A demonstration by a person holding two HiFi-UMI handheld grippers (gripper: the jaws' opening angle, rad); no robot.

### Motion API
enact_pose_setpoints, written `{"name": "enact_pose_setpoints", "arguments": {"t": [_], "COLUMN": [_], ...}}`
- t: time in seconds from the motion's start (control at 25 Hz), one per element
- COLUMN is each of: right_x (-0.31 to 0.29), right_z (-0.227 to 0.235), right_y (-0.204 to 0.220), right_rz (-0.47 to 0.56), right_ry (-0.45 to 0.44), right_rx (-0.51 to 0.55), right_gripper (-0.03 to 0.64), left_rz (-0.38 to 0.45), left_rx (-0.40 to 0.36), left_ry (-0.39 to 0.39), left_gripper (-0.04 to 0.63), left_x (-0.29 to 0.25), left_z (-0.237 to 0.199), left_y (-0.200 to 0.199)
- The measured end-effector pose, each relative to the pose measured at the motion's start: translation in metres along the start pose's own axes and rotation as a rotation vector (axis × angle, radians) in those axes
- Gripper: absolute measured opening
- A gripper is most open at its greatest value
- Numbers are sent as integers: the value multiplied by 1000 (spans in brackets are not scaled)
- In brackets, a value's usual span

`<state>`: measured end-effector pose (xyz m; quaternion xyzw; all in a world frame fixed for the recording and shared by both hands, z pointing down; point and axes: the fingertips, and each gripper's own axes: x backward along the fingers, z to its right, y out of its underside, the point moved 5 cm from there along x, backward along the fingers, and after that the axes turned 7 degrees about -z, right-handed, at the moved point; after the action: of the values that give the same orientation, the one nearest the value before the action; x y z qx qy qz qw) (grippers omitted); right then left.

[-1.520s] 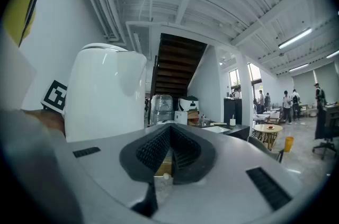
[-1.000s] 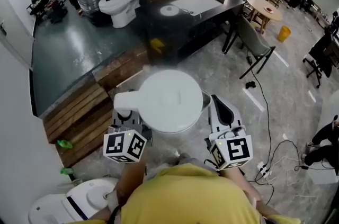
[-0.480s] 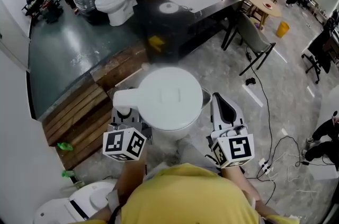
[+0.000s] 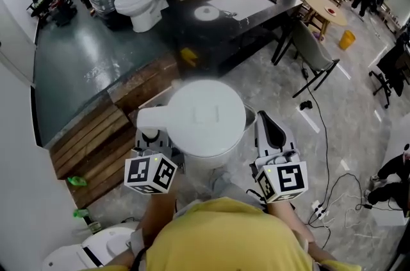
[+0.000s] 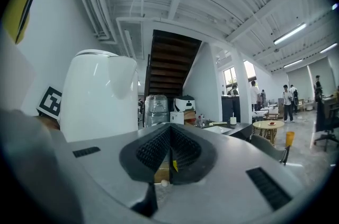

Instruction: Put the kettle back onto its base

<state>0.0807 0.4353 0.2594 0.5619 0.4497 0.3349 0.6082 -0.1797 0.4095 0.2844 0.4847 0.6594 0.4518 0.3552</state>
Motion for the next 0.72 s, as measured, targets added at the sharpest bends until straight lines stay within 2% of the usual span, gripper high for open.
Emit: {"name": "enact_pose_setpoints", "arguments": {"t": [0.72], "right_x": [-121], "right_z": [93], "right_y": [-21], "right_rz": [12], "right_ry": [-72], "right_rx": [15], "right_gripper": [15], "left_rz": [54], "left_rx": [27], "left_ry": [-55], "left_gripper": [23], "left_x": [-135], "left_z": [-2], "left_y": [-15]}}
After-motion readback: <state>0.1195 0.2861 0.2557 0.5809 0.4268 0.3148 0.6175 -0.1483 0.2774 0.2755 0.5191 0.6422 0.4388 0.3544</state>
